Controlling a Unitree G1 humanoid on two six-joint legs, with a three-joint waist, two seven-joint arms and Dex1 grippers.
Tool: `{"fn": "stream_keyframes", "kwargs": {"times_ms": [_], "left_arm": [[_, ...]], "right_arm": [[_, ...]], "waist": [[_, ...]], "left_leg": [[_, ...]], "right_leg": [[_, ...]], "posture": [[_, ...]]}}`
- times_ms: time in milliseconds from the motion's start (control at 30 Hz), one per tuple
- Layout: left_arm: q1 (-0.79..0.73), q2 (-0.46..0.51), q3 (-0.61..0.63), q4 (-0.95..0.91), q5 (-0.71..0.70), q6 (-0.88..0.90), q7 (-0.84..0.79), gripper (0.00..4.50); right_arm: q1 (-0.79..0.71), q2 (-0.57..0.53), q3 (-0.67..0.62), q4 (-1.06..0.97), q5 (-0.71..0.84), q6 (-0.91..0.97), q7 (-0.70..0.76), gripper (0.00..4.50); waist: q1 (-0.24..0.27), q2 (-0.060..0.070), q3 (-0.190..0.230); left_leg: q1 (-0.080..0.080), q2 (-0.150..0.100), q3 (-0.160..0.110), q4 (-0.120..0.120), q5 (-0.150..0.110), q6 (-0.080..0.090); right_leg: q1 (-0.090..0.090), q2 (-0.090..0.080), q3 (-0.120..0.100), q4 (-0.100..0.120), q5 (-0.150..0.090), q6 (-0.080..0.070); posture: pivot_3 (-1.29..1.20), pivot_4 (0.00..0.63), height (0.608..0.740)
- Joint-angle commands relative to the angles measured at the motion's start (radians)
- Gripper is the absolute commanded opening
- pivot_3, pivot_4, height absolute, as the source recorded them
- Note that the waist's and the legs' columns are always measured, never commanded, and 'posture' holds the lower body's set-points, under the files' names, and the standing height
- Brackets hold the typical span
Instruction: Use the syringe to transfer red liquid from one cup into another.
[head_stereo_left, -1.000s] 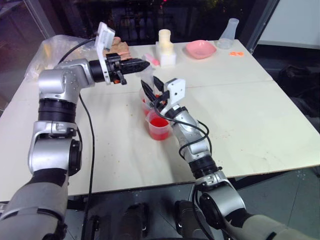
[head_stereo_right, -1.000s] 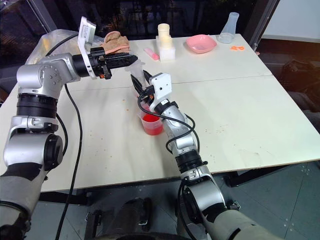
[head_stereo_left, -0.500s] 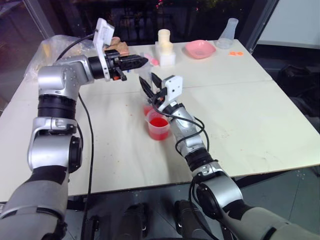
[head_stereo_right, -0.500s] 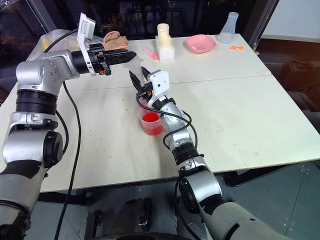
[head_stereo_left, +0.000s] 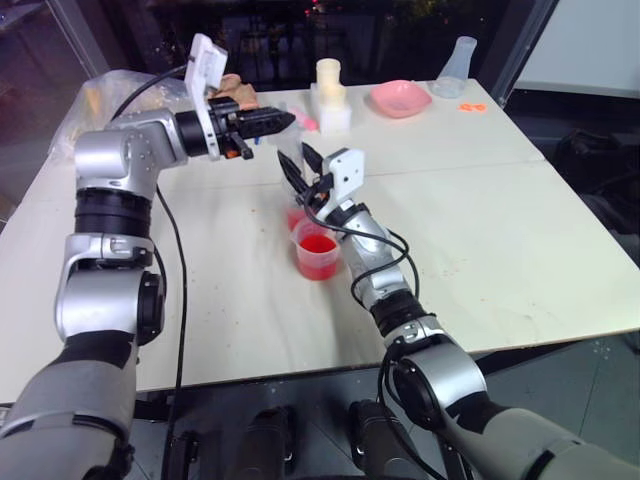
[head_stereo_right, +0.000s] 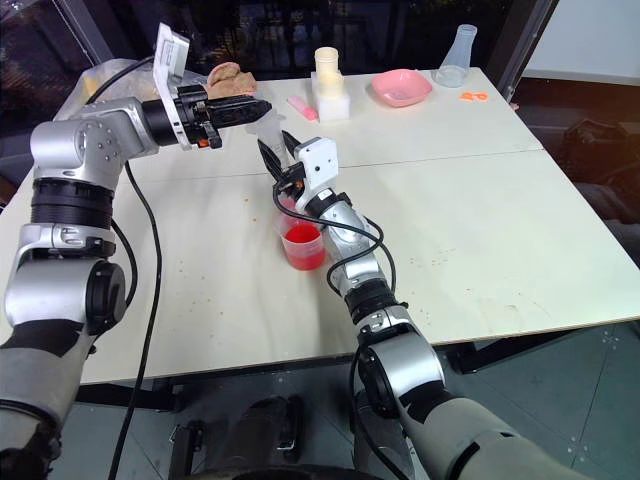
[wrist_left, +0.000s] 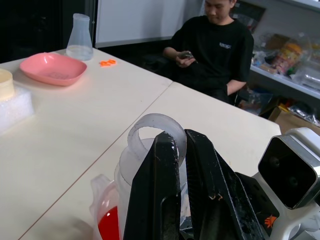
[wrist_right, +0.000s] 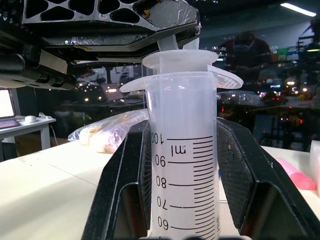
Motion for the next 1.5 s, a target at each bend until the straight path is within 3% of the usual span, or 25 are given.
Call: {"fn": "stream_keyframes", "kwargs": {"times_ms": [33,1467,1500], "left_arm": [[-0.087,0.01,0.058,-0.056,-0.042,-0.027,-0.011,0.02],[-0.128,0.005,0.056,0.008,-0.041,-0.022,-0.022,0.02],[-0.129,0.005,0.056,0.008,-0.043,-0.012,-0.022,0.38]], "right_arm": [[0.008,-0.001,0.004,0.04,-0.016,0.012,0.001,1.29],[0.022,-0.016,0.011,0.036,-0.025,0.016,-0.001,1.29],[0.022,-0.017,0.01,0.034,-0.025,0.016,0.0,1.29]], "waist": [[0.0,0.0,0.0],[0.001,0.0,0.0],[0.0,0.0,0.0]], "left_leg": [[0.0,0.0,0.0,0.0,0.0,0.0],[0.0,0.0,0.0,0.0,0.0,0.0],[0.0,0.0,0.0,0.0,0.0,0.0]], "right_leg": [[0.0,0.0,0.0,0.0,0.0,0.0],[0.0,0.0,0.0,0.0,0.0,0.0],[0.0,0.0,0.0,0.0,0.0,0.0]], "posture": [[0.0,0.15,0.74],[0.0,0.15,0.74],[0.0,0.15,0.74]]}}
